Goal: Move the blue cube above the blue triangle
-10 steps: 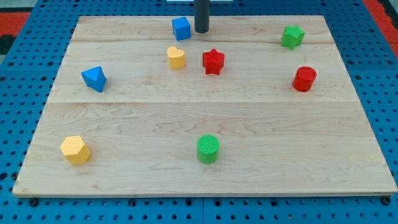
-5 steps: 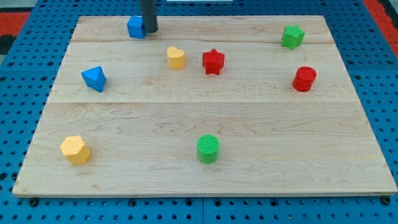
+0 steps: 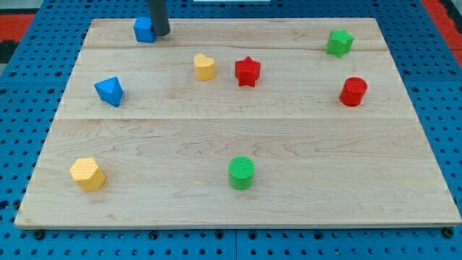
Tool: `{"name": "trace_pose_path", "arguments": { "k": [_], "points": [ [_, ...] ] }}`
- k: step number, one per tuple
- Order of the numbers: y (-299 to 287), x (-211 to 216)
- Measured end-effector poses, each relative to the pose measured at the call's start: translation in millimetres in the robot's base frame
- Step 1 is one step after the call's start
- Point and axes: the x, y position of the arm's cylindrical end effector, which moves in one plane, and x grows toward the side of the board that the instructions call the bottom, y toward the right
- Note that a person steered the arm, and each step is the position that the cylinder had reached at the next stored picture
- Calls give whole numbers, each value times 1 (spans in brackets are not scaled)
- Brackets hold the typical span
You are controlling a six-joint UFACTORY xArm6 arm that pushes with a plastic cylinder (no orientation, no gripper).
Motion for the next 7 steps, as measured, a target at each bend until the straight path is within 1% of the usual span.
{"name": "trace_pose_path", "arguments": {
  "k": [2,7],
  "points": [
    [0,-6],
    [-31,-6]
  ]
}}
